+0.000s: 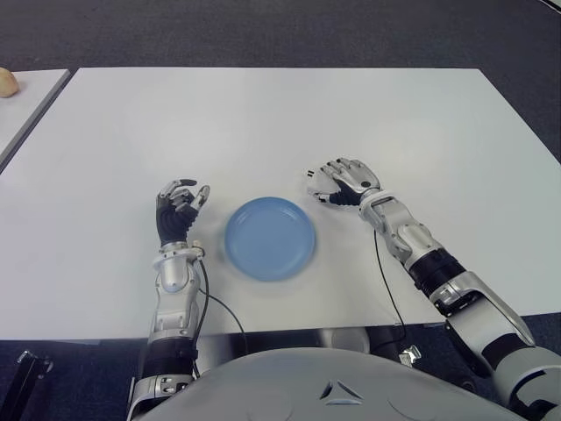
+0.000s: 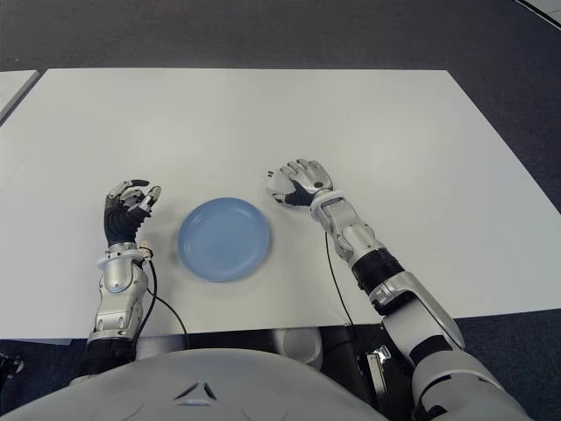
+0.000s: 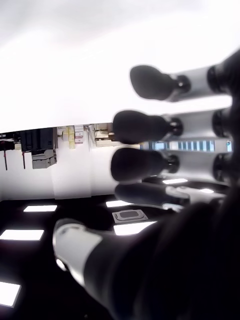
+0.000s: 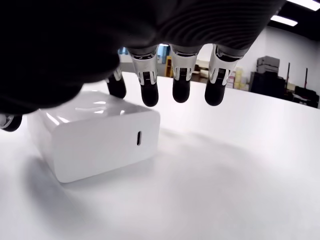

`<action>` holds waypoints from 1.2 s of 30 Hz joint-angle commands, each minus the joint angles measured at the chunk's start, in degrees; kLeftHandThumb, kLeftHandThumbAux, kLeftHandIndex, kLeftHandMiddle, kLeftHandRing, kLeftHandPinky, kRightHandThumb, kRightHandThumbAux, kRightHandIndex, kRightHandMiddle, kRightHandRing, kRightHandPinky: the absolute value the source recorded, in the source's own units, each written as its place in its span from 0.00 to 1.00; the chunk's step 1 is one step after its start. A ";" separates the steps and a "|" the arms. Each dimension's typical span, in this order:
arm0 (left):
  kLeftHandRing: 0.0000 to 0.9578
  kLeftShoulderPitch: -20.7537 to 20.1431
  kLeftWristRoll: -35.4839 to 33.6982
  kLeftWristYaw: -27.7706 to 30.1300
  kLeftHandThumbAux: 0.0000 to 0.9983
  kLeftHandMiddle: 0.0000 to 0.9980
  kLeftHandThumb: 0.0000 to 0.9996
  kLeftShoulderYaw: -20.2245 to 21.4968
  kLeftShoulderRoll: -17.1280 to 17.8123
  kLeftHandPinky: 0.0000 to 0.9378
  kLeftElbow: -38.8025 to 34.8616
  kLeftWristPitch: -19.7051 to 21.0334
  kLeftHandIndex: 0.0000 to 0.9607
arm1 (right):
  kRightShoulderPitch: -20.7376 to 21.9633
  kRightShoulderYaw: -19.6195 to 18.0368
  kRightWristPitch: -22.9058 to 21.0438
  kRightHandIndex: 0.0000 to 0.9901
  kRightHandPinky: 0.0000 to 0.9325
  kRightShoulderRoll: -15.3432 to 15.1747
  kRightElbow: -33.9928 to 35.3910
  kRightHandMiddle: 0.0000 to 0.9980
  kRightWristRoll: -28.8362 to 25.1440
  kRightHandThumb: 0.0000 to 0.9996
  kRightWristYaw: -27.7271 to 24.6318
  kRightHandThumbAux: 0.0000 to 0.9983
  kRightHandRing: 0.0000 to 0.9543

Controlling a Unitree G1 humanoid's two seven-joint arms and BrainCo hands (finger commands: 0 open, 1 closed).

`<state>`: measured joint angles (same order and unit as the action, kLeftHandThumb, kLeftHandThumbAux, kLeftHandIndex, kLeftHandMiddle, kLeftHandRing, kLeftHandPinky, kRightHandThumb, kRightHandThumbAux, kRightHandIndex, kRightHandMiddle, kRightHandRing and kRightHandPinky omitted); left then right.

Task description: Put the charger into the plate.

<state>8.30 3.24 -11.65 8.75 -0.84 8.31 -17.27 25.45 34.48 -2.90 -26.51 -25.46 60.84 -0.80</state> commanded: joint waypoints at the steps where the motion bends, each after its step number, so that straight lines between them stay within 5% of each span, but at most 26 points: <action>1: 0.78 0.68 -0.75 0.65 0.72 0.77 0.71 0.16 0.12 0.79 -0.03 0.31 0.46 | -1.73 1.89 1.58 0.00 0.00 -0.82 -1.36 0.00 0.78 0.39 0.49 0.12 0.00; 23: 0.78 0.60 -1.22 0.96 0.72 0.78 0.71 0.16 0.49 0.79 0.11 -0.18 0.46 | -6.61 3.48 3.59 0.00 0.00 -3.71 5.60 0.00 0.87 0.40 -1.36 0.12 0.00; 36: 0.78 0.63 -1.19 0.89 0.72 0.78 0.71 0.16 0.81 0.79 -0.29 0.18 0.46 | -5.04 3.69 3.30 0.00 0.00 -2.91 1.37 0.00 0.82 0.41 -2.14 0.12 0.00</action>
<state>8.37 2.26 -11.50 8.72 -0.46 7.94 -17.43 20.96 37.26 0.18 -29.83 -21.33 61.48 -1.38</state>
